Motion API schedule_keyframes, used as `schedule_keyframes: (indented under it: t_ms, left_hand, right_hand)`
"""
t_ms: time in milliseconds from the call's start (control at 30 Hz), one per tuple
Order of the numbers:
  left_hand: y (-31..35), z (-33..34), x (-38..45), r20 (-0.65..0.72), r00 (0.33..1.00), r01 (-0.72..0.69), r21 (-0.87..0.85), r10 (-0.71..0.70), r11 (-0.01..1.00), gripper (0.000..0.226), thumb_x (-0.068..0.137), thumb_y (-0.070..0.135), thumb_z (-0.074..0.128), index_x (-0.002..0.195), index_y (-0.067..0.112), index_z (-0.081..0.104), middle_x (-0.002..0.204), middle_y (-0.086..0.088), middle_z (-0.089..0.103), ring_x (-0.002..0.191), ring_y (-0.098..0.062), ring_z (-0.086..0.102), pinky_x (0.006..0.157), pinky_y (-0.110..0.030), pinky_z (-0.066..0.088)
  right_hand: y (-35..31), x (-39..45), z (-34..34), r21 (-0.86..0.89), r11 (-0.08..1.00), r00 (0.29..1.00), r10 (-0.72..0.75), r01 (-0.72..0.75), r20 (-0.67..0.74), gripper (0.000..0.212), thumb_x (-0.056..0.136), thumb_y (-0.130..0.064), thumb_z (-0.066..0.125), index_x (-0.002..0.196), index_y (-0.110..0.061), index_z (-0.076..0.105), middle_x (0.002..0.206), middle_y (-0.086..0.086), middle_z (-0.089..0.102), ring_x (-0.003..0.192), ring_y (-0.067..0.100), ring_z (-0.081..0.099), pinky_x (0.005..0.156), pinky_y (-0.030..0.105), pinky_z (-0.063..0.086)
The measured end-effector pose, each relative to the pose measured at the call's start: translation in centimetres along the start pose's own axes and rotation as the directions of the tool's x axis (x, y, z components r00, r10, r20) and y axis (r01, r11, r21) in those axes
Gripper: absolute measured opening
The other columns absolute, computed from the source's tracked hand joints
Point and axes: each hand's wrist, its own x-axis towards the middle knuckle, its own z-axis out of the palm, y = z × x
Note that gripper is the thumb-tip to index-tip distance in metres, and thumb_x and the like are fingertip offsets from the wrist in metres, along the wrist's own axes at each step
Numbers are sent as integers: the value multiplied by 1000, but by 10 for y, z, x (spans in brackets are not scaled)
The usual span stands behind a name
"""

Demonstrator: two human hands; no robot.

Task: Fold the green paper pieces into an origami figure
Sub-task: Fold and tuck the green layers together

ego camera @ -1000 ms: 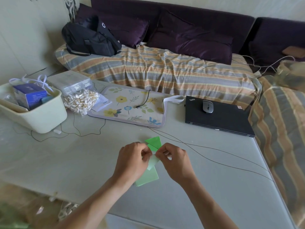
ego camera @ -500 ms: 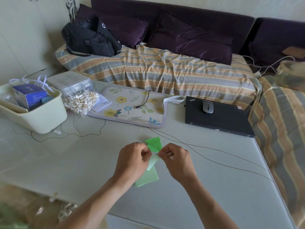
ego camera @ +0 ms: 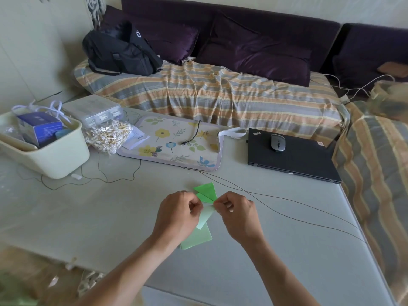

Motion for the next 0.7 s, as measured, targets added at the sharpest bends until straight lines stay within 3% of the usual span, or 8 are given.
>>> schedule_keyframes:
  t_ms: [167,400,533,700]
  left_hand:
    - [-2,-1,1,3,1000,18,4,-18,1000,9,84,24,70,75,22,73,71,12,72,72,-10,68,68,-30,53]
    - [-4,0,1,7,998,59,10,-59,998,10,85,22,69,76,21,73,73,10,73,74,-14,69,68,-31,54]
    - [-10,-3,3,-11,997,81,22,-81,996,10,84,19,69,75,19,74,70,8,72,71,-16,68,65,-30,52]
    - [-8,-2,2,12,997,74,13,-74,997,10,85,22,71,76,20,73,71,9,73,72,-14,68,65,-30,52]
  right_hand:
    - [1,1,-5,31,999,998,37,-35,-43,8,80,-15,80,75,-13,75,62,-14,64,64,-9,59,58,8,42]
    - [6,3,1,-24,999,999,23,-24,-37,18,87,-1,62,75,-11,72,65,-7,68,66,7,62,59,11,43]
    - [13,6,-6,-25,998,997,50,-51,-65,18,89,-2,59,78,-11,69,67,-9,68,68,7,63,60,10,42]
    - [6,3,0,37,997,997,-69,70,-18,7,91,-8,64,92,-12,69,84,-10,69,82,7,63,72,14,47]
